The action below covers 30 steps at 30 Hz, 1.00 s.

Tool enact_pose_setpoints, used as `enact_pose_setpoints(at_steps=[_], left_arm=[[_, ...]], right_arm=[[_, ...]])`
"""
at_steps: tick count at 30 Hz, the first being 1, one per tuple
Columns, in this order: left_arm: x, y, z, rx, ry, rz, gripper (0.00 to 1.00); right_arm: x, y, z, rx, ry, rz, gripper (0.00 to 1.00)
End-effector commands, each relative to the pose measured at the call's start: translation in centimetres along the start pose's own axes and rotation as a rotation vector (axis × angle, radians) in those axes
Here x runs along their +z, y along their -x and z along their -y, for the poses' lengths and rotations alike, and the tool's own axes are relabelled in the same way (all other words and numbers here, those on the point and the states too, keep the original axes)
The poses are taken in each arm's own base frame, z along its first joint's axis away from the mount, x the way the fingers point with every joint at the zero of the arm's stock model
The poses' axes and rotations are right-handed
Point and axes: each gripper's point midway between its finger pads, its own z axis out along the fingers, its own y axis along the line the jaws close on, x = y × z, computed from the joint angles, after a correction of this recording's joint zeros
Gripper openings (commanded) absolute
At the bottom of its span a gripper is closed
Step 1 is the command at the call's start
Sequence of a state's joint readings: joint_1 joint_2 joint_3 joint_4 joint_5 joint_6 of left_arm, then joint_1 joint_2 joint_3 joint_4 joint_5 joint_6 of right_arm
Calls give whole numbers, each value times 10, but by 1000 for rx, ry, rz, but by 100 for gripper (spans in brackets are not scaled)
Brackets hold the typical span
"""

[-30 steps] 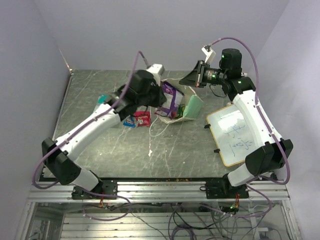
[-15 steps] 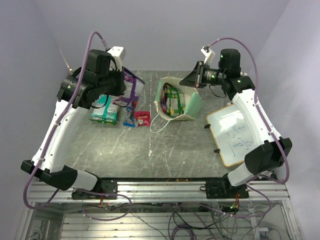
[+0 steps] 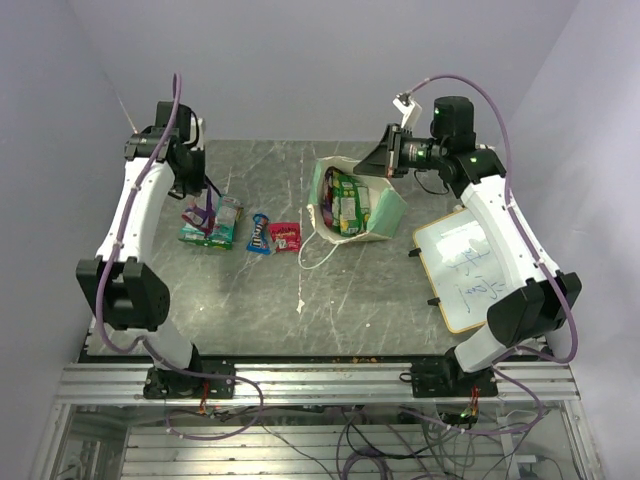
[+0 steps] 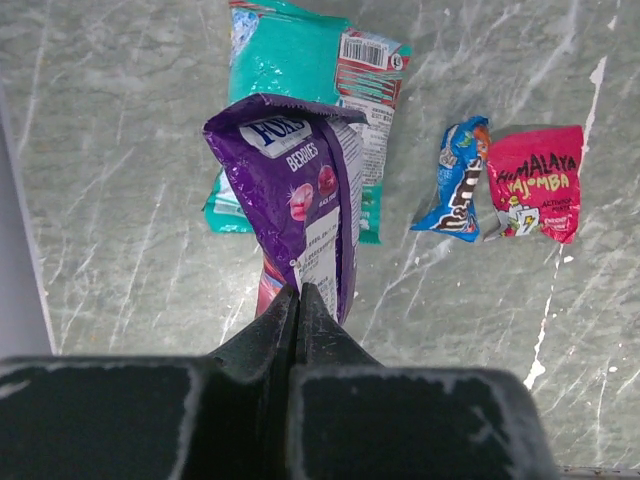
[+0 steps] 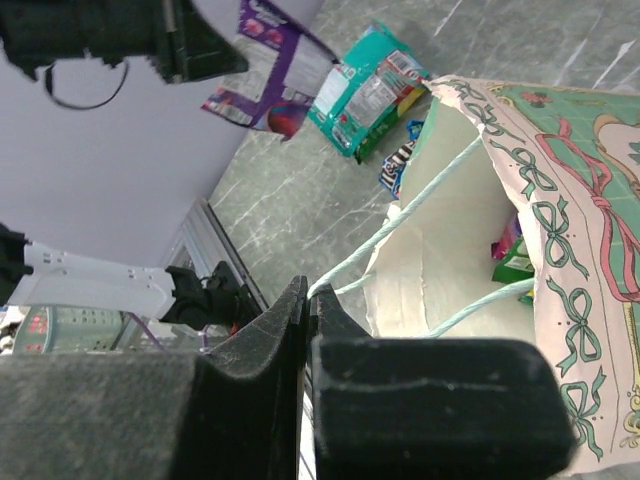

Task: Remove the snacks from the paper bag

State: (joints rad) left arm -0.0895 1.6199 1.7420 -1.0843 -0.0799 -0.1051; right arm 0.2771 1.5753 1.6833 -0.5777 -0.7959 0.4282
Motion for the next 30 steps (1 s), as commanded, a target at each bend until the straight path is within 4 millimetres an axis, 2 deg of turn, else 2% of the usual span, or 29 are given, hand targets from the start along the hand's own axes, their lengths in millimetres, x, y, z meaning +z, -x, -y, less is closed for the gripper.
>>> enact_pose_setpoints(at_steps=[1,6,12,20,30], left_arm=[[18,22,5,2,-108,26,7],[33,30,15,-7,-204,18,7],[62,29,0,-62,-246,-35,7],[85,27,6,-140,-363,-72,7],[114,1,-17,-114,-267,-185,7]], right_arm=[[4,-4,-12,-22,38,-27,0],[8,-2,-12,-21,44,-27,0],[8,0,-13,-26,43,-26,0],[9,3,-11,-32,28,-27,0],[8,2,-8,-33,18,-28,0]])
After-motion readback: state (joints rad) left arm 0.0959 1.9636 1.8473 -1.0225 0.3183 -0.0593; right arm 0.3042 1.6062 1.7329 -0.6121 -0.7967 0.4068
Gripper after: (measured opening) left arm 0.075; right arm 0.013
